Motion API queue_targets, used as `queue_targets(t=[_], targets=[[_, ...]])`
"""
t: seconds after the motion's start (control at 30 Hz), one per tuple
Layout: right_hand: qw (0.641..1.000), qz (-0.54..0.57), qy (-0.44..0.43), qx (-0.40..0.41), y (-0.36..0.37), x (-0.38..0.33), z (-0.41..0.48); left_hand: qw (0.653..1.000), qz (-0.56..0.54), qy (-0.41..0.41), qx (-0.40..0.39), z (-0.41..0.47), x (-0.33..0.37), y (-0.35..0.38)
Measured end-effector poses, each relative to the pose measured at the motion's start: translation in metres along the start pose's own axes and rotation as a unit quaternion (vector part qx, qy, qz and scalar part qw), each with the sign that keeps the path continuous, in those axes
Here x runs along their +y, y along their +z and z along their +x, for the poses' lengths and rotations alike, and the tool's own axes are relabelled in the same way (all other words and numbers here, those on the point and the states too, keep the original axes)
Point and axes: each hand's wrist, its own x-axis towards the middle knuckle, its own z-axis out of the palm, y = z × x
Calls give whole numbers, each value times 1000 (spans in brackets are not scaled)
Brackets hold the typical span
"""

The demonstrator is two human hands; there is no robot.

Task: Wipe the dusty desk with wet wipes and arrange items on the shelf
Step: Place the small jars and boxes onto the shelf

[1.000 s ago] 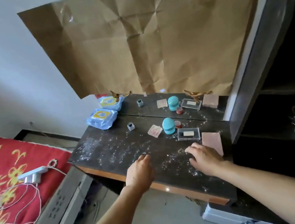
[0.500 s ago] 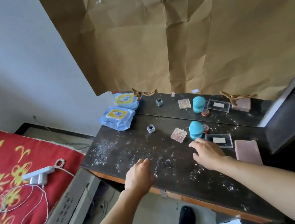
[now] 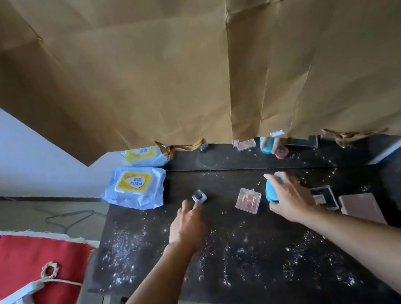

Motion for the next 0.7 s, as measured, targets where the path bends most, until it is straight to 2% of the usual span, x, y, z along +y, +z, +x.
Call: queue_targets(t=[0.2,0.4,0.7], targets=[[999,5,31,28,11,-7,8,998,41,34,-31,61,-9,10],[996,16,80,39,27,-21,-4,990,72,108,-59,90,-14,20],[982,73,159,68,14,-37,-59,978,30,196,-64,88,1,-7]])
